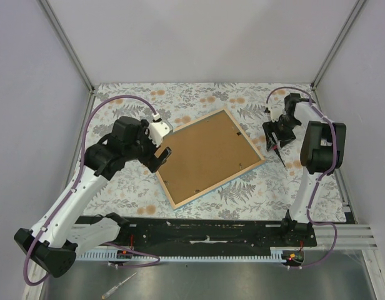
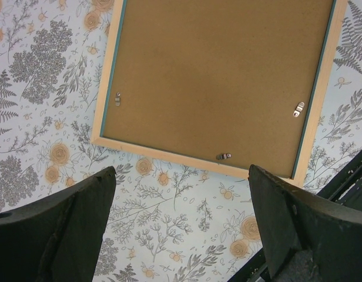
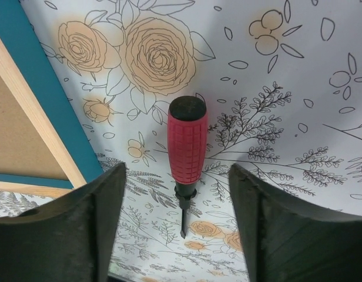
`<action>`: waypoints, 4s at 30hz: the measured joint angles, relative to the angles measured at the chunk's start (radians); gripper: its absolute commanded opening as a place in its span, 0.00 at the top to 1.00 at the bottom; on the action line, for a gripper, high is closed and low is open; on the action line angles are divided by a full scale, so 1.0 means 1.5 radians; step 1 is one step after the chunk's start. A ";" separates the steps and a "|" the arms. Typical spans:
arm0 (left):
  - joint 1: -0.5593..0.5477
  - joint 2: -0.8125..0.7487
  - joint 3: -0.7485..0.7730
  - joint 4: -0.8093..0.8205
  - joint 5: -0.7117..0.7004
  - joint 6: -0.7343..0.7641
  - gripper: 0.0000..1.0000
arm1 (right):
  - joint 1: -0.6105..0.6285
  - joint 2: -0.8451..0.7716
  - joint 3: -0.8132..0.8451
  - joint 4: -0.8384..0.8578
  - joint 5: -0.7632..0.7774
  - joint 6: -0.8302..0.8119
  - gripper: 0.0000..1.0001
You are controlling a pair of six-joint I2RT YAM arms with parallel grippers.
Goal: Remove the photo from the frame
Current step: Place the screwdriver at the center of the board, then turn over the photo frame at the center of the board.
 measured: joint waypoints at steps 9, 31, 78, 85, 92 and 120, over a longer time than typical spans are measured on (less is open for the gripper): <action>-0.004 -0.007 -0.002 -0.005 -0.014 0.011 0.00 | -0.003 -0.036 -0.002 0.003 -0.027 -0.007 0.02; -0.004 -0.127 -0.094 -0.003 -0.012 0.028 0.00 | -0.021 -0.716 -0.388 0.095 -0.026 -0.051 0.02; 0.050 -0.176 -0.129 0.018 0.080 0.028 0.00 | -0.022 -0.856 -0.572 0.333 0.002 -0.002 0.02; 0.050 -0.176 -0.129 0.018 0.092 0.028 0.00 | -0.022 -0.856 -0.572 0.333 0.002 0.002 0.02; 0.050 -0.176 -0.129 0.016 0.096 0.029 0.00 | -0.022 -0.857 -0.572 0.333 0.001 0.003 0.02; -0.141 0.033 0.021 -0.034 0.006 0.050 0.00 | -0.022 -0.852 -0.576 0.333 0.003 0.010 0.02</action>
